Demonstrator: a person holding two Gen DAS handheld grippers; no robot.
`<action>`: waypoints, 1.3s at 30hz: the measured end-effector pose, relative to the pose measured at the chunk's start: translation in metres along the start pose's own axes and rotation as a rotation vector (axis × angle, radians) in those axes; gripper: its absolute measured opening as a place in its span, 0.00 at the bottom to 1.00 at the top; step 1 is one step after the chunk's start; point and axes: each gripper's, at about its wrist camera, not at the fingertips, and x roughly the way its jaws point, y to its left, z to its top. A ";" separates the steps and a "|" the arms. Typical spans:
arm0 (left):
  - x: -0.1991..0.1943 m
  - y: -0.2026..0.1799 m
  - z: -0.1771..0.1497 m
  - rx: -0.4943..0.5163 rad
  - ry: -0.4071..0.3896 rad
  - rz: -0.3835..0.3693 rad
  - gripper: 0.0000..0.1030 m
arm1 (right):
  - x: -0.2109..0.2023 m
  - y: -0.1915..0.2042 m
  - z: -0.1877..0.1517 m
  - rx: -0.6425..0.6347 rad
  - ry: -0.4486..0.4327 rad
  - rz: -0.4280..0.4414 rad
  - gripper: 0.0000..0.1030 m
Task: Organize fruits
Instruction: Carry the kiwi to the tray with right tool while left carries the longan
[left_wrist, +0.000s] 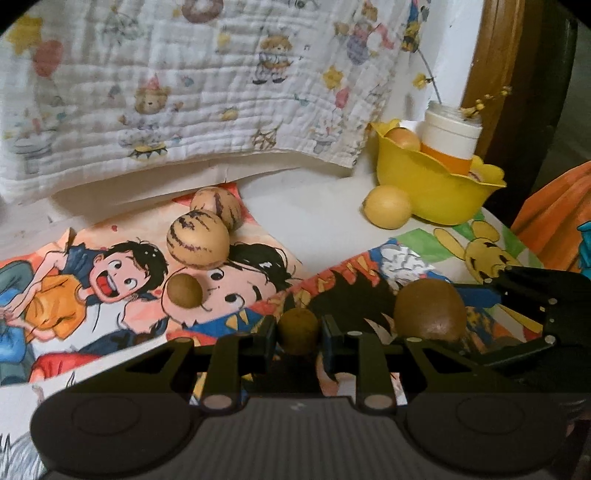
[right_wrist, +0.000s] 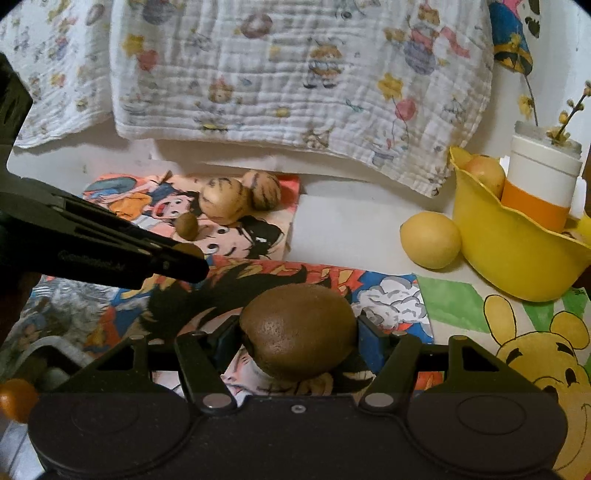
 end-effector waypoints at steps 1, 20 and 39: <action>-0.004 -0.001 -0.002 -0.004 -0.001 -0.002 0.27 | -0.005 0.001 -0.001 0.001 -0.005 0.004 0.66; -0.071 -0.033 -0.057 -0.033 -0.010 -0.026 0.27 | -0.084 0.018 -0.047 0.023 -0.006 0.061 0.66; -0.074 -0.045 -0.095 -0.021 0.071 -0.020 0.27 | -0.092 0.029 -0.074 0.018 0.049 0.040 0.66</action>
